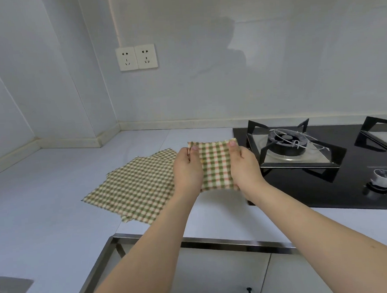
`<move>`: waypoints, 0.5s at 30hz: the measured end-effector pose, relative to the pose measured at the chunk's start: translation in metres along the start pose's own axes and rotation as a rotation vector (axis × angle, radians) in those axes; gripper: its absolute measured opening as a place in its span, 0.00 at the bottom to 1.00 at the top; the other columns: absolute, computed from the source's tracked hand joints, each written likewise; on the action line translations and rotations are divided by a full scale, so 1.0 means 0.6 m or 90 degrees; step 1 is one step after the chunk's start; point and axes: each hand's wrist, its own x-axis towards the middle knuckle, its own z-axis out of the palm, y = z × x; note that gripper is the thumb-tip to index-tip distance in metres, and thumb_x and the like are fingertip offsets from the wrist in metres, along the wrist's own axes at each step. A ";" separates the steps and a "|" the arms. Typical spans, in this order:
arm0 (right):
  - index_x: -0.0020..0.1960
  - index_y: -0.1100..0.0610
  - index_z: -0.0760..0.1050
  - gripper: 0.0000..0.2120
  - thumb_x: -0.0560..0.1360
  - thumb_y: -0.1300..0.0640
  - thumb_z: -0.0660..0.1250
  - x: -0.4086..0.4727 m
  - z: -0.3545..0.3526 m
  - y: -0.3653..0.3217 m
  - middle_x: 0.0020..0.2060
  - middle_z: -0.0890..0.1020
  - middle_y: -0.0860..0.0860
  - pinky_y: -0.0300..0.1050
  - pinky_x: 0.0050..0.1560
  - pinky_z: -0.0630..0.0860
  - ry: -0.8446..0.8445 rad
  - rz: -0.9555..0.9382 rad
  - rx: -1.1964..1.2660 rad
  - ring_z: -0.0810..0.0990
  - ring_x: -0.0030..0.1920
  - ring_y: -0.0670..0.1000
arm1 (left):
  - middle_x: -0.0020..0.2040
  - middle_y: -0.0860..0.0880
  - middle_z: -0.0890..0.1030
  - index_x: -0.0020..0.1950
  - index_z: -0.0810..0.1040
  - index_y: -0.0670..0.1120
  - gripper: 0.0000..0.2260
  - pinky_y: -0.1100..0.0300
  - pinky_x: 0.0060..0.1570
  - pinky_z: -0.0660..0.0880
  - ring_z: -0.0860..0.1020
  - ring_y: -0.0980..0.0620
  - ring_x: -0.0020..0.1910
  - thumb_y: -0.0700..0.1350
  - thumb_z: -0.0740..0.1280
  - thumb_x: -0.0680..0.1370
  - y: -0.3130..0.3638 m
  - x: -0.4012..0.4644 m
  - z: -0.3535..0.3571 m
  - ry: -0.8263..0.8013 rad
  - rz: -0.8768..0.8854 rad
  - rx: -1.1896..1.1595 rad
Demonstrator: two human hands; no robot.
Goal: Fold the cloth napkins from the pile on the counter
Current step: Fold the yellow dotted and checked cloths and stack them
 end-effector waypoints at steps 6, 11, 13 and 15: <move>0.45 0.59 0.75 0.24 0.81 0.40 0.52 0.097 0.035 0.030 0.42 0.81 0.53 0.49 0.46 0.76 -0.011 0.066 -0.042 0.80 0.44 0.53 | 0.35 0.49 0.71 0.40 0.71 0.43 0.17 0.57 0.37 0.68 0.69 0.51 0.36 0.53 0.58 0.82 -0.054 0.102 0.050 -0.006 -0.121 0.038; 0.48 0.57 0.75 0.23 0.81 0.40 0.52 0.124 -0.022 -0.072 0.44 0.80 0.51 0.49 0.50 0.75 -0.012 0.146 -0.078 0.79 0.47 0.51 | 0.43 0.44 0.79 0.50 0.76 0.38 0.21 0.51 0.45 0.75 0.75 0.50 0.41 0.57 0.58 0.81 0.057 0.135 0.065 -0.073 -0.206 0.055; 0.50 0.59 0.75 0.23 0.81 0.40 0.52 0.124 -0.054 -0.128 0.44 0.80 0.51 0.48 0.49 0.74 -0.010 0.170 -0.081 0.79 0.48 0.52 | 0.42 0.45 0.79 0.49 0.75 0.38 0.21 0.52 0.44 0.75 0.75 0.50 0.41 0.57 0.58 0.81 0.120 0.137 0.067 -0.091 -0.219 0.061; 0.51 0.59 0.75 0.24 0.81 0.40 0.53 0.118 -0.087 -0.178 0.46 0.81 0.52 0.50 0.51 0.75 0.010 0.191 -0.069 0.79 0.48 0.53 | 0.42 0.44 0.78 0.46 0.75 0.38 0.21 0.53 0.43 0.75 0.75 0.49 0.40 0.56 0.58 0.82 0.176 0.136 0.074 -0.105 -0.231 0.076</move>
